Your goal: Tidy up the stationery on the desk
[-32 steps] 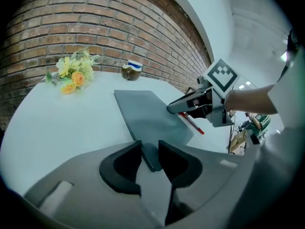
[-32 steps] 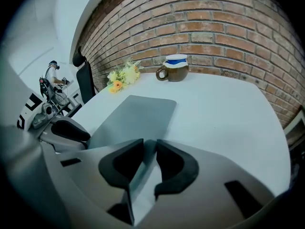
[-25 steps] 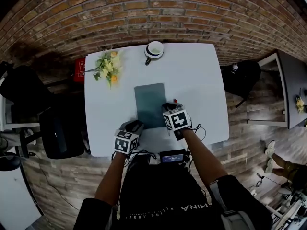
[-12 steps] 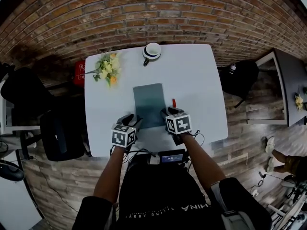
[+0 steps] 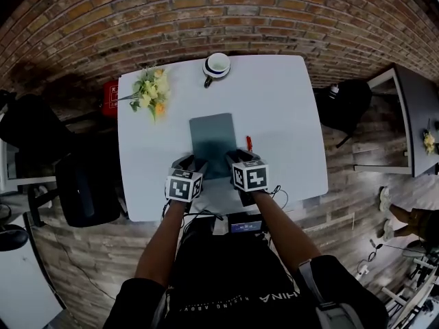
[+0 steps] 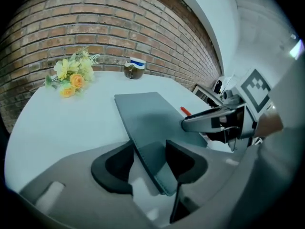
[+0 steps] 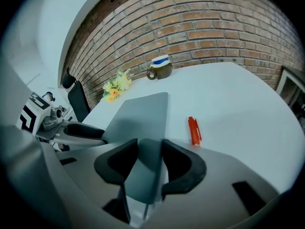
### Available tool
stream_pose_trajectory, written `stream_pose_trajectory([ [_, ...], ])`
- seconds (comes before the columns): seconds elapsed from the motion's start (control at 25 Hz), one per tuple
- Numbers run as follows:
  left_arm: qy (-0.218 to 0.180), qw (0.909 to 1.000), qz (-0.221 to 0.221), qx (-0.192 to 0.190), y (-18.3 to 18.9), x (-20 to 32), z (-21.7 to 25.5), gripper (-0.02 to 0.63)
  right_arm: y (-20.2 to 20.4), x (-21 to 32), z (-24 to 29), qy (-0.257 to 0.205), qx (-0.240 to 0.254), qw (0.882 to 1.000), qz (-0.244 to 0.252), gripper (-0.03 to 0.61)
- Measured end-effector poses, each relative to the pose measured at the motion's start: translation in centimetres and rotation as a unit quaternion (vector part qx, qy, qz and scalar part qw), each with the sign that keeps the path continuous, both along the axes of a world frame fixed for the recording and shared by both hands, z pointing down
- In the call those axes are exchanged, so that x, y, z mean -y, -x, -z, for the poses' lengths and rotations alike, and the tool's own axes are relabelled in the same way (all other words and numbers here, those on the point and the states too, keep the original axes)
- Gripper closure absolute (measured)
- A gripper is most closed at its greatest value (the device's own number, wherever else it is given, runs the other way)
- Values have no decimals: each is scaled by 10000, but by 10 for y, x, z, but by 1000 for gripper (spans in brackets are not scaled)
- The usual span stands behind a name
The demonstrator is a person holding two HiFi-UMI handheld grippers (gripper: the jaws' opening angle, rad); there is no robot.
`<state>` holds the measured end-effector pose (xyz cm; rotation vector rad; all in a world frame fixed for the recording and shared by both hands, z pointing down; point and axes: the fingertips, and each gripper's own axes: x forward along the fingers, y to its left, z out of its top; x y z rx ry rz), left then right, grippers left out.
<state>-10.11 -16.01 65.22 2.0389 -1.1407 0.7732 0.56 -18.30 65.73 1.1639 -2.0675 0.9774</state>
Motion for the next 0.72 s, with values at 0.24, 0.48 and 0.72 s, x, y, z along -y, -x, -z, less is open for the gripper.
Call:
stream_pose_trajectory([
  [0.24,-16,10000,-21,-87,-1,-1,-2,399,0,0,-2,-7,91,10000,-18,411],
  [0.48,5,10000,-50,-71,-1,-1,-2,402,-3,1,4,104,174,9998,24,442],
  [0.72,50,9999,-102,-86,0,-1,-1,408,-3,0,17,10,216,9996,160,474],
])
